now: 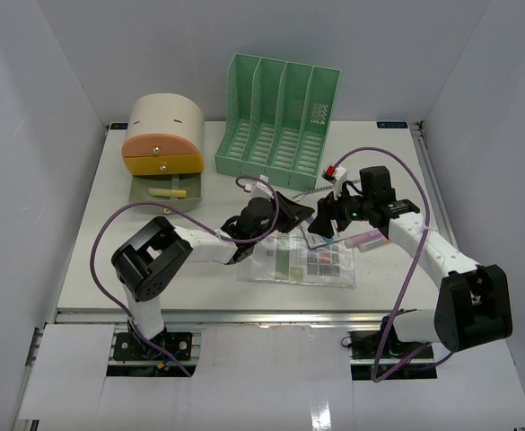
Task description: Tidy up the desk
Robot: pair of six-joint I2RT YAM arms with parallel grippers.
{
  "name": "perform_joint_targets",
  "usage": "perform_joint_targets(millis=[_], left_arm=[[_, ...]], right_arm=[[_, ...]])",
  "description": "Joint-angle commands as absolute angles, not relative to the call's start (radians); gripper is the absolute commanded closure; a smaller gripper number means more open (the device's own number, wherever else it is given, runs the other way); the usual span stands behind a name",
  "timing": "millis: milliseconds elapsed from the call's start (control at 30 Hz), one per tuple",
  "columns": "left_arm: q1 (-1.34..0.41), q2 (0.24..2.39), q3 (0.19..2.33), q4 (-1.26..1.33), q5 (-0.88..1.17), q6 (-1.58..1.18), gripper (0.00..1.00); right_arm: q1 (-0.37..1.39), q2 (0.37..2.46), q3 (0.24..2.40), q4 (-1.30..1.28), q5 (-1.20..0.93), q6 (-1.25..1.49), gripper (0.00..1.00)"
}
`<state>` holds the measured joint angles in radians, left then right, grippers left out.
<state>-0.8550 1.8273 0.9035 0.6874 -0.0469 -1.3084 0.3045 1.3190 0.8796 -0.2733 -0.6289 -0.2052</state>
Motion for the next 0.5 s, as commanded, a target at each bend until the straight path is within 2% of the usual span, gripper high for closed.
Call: perform_joint_targets(millis=[0,33,67,200,333,467], left_arm=[[-0.859,1.701,0.910,0.584,-0.079,-1.163,1.00],[-0.857,1.673,0.906,0.545,-0.096,-1.129,1.00],[-0.849,1.646,0.895,0.490,-0.108,-1.106,1.00],[-0.736,1.479,0.745,0.390,-0.136,-1.092,1.00],[-0.535,1.222,0.595,0.323,-0.136,-1.140,1.00],[-0.329,1.046,0.553,0.185,-0.138,-1.162,1.00]], right_arm=[[0.312,1.304,0.918,-0.321,-0.790,-0.396,0.12],[0.311,1.300,0.927,-0.361,-0.827,-0.462,0.05],[0.310,1.292,0.928,-0.385,-0.848,-0.486,0.02],[0.294,1.214,0.882,-0.396,-0.895,-0.548,0.09],[0.255,1.152,0.830,-0.390,-0.910,-0.601,0.10],[0.179,1.119,0.779,-0.378,-0.929,-0.622,0.10]])
